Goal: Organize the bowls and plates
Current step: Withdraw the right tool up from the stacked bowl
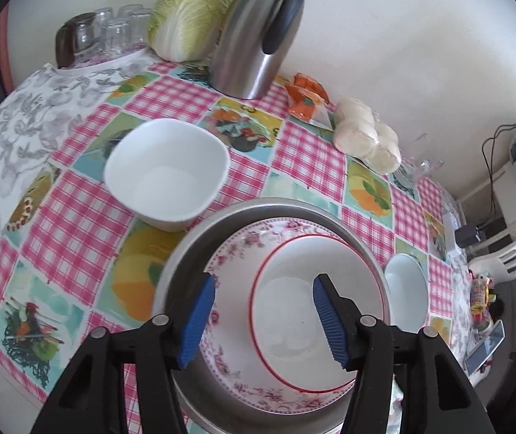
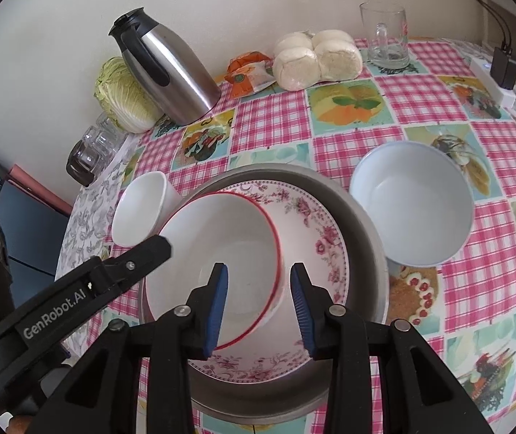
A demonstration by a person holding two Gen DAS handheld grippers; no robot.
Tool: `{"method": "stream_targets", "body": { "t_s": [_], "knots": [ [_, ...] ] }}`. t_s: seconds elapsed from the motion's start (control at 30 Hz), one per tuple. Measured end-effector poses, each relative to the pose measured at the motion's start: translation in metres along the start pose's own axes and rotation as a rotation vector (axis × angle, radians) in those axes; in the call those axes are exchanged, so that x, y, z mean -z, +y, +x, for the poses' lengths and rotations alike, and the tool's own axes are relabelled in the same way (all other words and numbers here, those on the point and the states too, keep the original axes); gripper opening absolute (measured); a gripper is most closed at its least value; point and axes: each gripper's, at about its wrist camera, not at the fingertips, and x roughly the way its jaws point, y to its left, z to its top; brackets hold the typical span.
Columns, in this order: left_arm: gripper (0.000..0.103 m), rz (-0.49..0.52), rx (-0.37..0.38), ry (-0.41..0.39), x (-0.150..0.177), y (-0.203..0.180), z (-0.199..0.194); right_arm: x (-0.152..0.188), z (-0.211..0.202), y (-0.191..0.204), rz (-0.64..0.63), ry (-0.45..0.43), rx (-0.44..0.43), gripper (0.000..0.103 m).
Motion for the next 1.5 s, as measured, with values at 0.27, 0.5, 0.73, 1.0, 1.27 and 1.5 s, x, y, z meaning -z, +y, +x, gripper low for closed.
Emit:
{"method": "stream_targets", "body": {
  "t_s": [0.27, 0.5, 0.73, 1.0, 1.27, 1.5],
  "knots": [
    [0.074, -0.016, -0.104, -0.002, 0.000, 0.011, -0.001, -0.003, -0.010, -0.011, 0.025, -0.022, 0.066, 0.068],
    [0.090, -0.023, -0.195, 0.010, 0.001, 0.017, 0.005, -0.004, -0.005, -0.017, 0.018, -0.006, 0.115, 0.083],
    [0.103, -0.032, -0.246, -0.014, 0.000, 0.022, 0.003, -0.003, -0.008, -0.014, -0.015, -0.034, 0.133, 0.094],
    [0.103, -0.016, -0.323, -0.094, -0.002, 0.026, -0.005, -0.002, -0.011, -0.014, -0.033, -0.069, 0.139, 0.096],
    [0.103, -0.005, -0.371, -0.175, -0.005, 0.030, -0.017, -0.002, -0.016, -0.011, -0.038, -0.128, 0.117, 0.097],
    [0.103, 0.020, -0.374, -0.241, -0.007, 0.031, -0.024, 0.002, -0.024, -0.004, -0.074, -0.230, 0.112, 0.097]
  ]
}}
